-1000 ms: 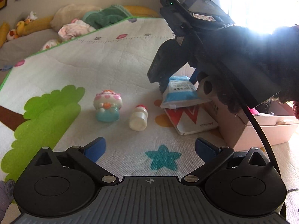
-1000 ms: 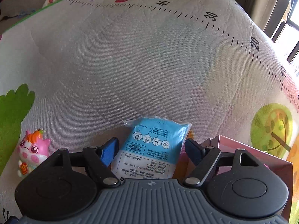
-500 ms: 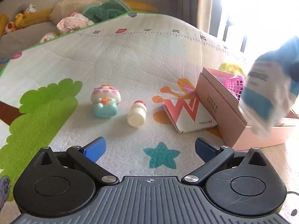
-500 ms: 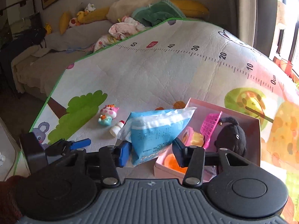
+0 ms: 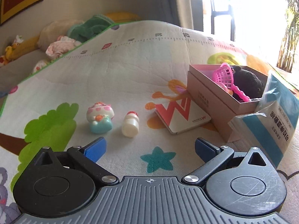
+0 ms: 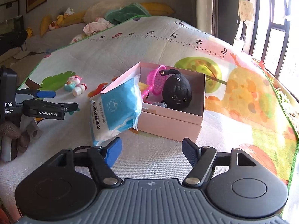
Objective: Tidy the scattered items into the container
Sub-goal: 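Carry the wet-wipes pack toward the box with the right tool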
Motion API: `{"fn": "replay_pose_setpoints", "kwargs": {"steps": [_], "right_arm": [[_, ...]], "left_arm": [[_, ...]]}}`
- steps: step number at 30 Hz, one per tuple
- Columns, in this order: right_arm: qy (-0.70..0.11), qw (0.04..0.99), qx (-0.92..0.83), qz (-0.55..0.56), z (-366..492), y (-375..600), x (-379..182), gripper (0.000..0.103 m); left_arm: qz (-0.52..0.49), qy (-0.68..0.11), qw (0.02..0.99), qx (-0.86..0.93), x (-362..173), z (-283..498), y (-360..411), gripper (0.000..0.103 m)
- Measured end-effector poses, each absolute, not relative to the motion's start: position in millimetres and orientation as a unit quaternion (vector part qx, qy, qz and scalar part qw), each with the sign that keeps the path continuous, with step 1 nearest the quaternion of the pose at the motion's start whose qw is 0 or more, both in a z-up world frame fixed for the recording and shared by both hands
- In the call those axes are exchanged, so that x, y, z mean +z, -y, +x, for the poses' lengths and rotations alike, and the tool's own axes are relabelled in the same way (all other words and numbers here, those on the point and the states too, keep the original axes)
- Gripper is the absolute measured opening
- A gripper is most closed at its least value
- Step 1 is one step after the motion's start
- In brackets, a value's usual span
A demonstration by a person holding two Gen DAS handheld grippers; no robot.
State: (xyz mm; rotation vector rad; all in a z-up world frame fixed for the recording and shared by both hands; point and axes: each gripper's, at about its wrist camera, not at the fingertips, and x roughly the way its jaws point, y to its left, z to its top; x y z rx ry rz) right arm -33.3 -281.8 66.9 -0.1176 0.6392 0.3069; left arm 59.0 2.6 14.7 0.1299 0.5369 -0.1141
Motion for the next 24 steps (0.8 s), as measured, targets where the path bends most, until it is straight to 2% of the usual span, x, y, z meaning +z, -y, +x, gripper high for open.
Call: {"fn": "replay_pose_setpoints", "kwargs": {"steps": [3,7,11,13,15,17,18,19,24], "right_arm": [[-0.260,0.947,0.185,-0.044,-34,270,70,0.084],[-0.214,0.955,0.189,-0.082,-14,240,65,0.091],[-0.241,0.953,0.168,-0.077,12,233,52,0.091],[-0.284,0.938,0.196,-0.040,14,242,48,0.080],[-0.299,0.930,0.209,-0.031,5,248,44,0.080],[-0.307,0.926,0.214,-0.041,-10,253,43,0.080],[-0.309,0.924,0.222,-0.041,-17,256,43,0.080],[-0.310,0.922,0.231,-0.035,-25,260,45,0.080],[-0.294,0.932,0.212,0.009,-45,282,51,0.081]], "left_arm": [[0.059,-0.264,0.962,-0.030,22,71,-9,0.103],[0.037,-0.264,0.963,-0.030,31,70,-16,0.103],[0.055,-0.265,0.961,-0.053,31,63,-20,0.103],[0.064,-0.265,0.960,-0.061,28,63,-21,0.103],[0.066,-0.267,0.959,-0.061,26,69,-21,0.103],[0.062,-0.265,0.960,-0.062,24,78,-20,0.095],[0.063,-0.266,0.960,-0.061,24,83,-19,0.070],[0.066,-0.274,0.958,-0.061,22,91,-17,0.055],[0.085,-0.280,0.955,-0.044,10,117,-13,0.059]]}}
